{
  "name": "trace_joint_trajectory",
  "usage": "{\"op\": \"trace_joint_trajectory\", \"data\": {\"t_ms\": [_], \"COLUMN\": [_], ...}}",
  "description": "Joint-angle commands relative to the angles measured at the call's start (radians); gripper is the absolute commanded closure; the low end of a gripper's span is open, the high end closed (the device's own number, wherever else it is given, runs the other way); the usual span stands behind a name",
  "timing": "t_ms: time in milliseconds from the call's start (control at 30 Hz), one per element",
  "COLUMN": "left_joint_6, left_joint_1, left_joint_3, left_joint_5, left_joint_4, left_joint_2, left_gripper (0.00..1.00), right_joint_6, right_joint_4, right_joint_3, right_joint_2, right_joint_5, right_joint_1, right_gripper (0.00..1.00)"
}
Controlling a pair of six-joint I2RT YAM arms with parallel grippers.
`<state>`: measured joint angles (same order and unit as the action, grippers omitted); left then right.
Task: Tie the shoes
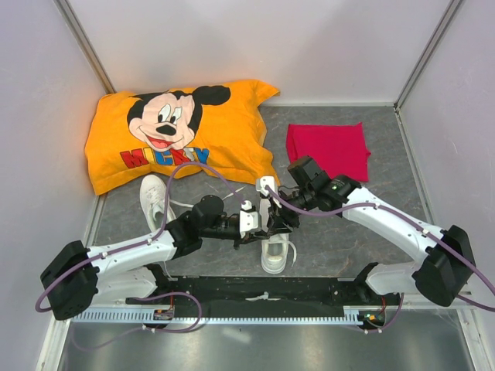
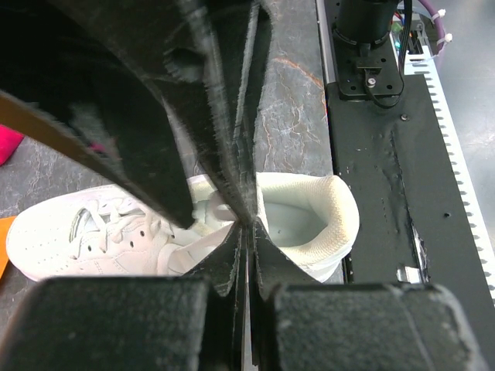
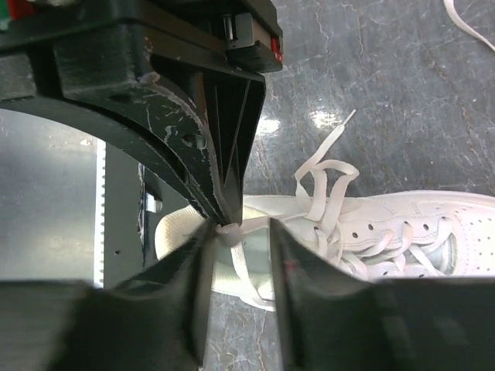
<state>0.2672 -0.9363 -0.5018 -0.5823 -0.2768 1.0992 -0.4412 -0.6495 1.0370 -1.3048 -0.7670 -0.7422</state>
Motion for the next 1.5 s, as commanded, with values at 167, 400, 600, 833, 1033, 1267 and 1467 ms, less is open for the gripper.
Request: {"op": "trace_joint_trajectory", "data": {"t_ms": [167, 400, 600, 833, 1033, 1267, 1467], "left_joint_6": [0.004, -0.069, -0.115, -0.2, -0.192, -0.152, -0.105], "left_joint_1": [0.03, 0.037, 0.04, 0.059, 0.06, 0.059, 0.053], "left_joint_3": [-0.035, 0.022, 0.029, 0.028, 0.042, 0.045, 0.049], "left_joint_5": [-0.007, 0.033, 0.076, 0.136, 0.185, 0.159, 0.133], "left_joint_4": [-0.019, -0.065, -0.096, -0.13, -0.133, -0.14, -0.16], "left_joint_2": [-0.013, -0.076, -0.082, -0.056, -0.071, -0.091, -0.11], "left_gripper": [0.96, 0.63, 0.58, 0.55, 0.54, 0.54, 0.48], "right_joint_6": [-0.034, 0.105, 0.186, 0.219, 0.231, 0.285, 0.312], "right_joint_4": [-0.004, 0.103, 0.189, 0.218, 0.228, 0.257, 0.275], "right_joint_3": [0.031, -0.017, -0.06, -0.077, -0.084, -0.101, -0.114], "right_joint_2": [0.012, 0.042, 0.07, 0.082, 0.084, 0.085, 0.09], "right_joint_5": [-0.046, -0.034, -0.057, -0.055, -0.049, -0.032, -0.009], "right_joint_1": [0.001, 0.035, 0.058, 0.061, 0.064, 0.067, 0.069], "right_gripper": [0.99, 1.0, 1.0, 1.0, 1.0, 1.0, 1.0]}}
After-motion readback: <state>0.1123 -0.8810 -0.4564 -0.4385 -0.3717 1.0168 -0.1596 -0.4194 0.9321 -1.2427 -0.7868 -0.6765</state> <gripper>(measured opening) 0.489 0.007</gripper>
